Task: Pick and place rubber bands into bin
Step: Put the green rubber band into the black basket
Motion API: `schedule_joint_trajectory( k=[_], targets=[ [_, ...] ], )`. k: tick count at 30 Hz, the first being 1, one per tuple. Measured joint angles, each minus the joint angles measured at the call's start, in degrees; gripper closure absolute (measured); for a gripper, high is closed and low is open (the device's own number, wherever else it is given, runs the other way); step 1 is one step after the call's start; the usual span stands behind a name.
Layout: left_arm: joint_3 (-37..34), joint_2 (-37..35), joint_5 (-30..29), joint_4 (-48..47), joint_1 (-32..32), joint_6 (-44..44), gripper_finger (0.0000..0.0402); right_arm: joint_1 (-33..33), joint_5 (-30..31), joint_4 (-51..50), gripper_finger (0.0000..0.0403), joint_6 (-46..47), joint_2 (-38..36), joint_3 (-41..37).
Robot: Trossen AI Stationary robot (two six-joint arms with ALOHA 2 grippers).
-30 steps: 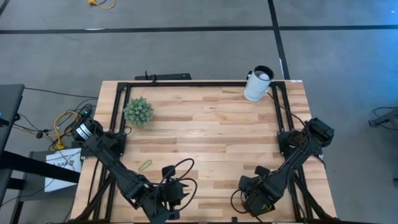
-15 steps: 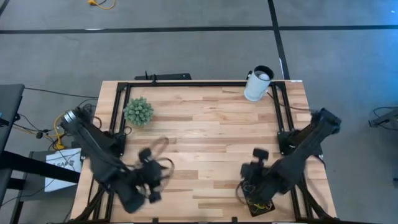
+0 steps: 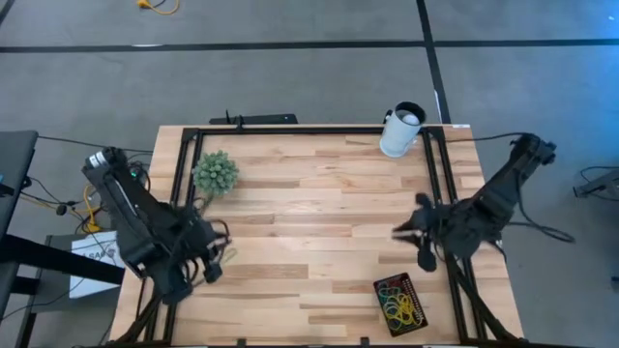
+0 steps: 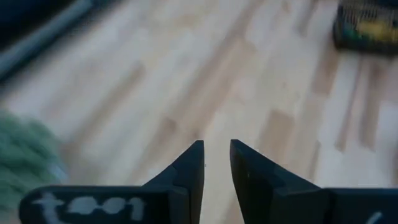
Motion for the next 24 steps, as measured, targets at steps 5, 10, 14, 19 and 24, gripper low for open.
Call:
schedule_joint_trajectory(
  k=[5,10,14,19,24],
  targets=[
    [-15.14,0.04,10.89,21.79,-1.10,-4.69,0.0335,-1.94,-13.48,36.82,0.0337,-5.15,-9.41,-25.05],
    [-25.91,2.00,15.42,39.07,-0.13,-5.74,0.0335,-4.23,-15.97,69.27,0.0337,-9.67,-8.66,-42.19],
    [-29.31,4.89,22.94,40.52,1.30,-10.43,0.0335,-6.55,-15.90,84.12,0.0337,-4.86,-3.85,-49.18],
    [-29.49,8.76,26.87,37.42,1.95,-11.07,0.0335,-8.59,-17.95,86.41,0.0337,1.24,1.92,-50.07],
    [-29.47,10.75,26.20,34.91,1.96,-12.73,0.0335,-10.31,-17.62,86.87,0.0337,0.72,5.89,-50.07]
  ],
)
